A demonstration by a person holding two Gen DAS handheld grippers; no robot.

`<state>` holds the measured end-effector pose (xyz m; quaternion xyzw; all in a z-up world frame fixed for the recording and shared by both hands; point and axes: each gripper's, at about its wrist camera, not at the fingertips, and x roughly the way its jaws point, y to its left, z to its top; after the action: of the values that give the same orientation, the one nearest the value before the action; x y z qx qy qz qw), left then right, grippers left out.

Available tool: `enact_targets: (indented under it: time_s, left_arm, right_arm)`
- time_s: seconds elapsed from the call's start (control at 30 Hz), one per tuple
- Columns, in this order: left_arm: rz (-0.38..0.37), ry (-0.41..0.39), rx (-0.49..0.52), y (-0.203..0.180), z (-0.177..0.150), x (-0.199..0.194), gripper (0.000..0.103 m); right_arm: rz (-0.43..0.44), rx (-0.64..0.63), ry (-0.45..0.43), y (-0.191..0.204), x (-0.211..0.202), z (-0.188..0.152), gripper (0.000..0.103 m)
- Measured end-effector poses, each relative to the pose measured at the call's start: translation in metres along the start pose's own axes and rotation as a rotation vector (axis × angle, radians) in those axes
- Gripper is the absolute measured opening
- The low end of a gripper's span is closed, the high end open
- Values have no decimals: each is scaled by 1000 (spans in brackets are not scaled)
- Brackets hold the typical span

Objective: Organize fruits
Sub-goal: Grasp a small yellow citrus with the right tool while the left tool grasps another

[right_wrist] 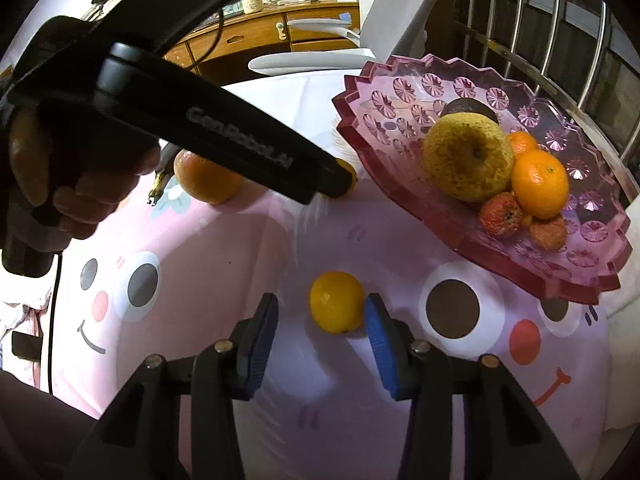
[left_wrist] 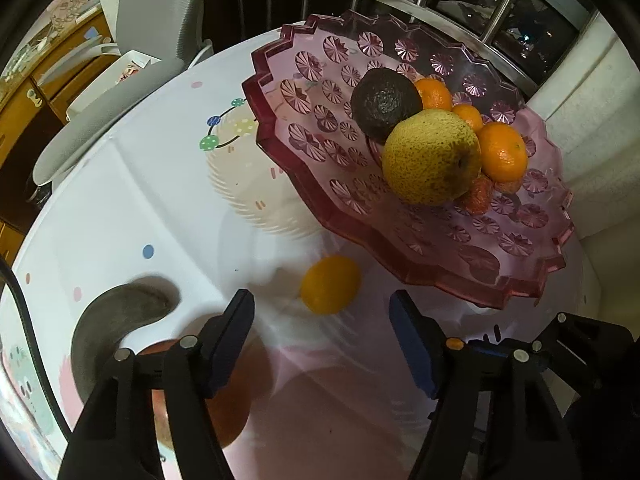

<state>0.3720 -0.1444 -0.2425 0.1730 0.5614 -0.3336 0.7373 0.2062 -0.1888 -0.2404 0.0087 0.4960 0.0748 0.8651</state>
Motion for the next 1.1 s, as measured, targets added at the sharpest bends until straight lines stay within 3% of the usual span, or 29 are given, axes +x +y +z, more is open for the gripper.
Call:
enact_targets:
  time_s: [0.23, 0.5, 0.73, 1.1]
  left_arm:
    - [8, -11, -8, 5, 1, 15, 64]
    - [-4, -27, -28, 8, 5, 26, 52]
    - [-24, -43, -34, 6, 9, 32, 29]
    - [13, -25, -53, -3, 9, 28, 28]
  right_arm:
    - [-16, 15, -4, -6, 5, 1, 44]
    - [-22, 30, 15, -9, 12, 1, 32]
    - [-28, 26, 23, -7, 12, 1, 32]
    - [-1, 103, 68, -31, 11, 9, 31]
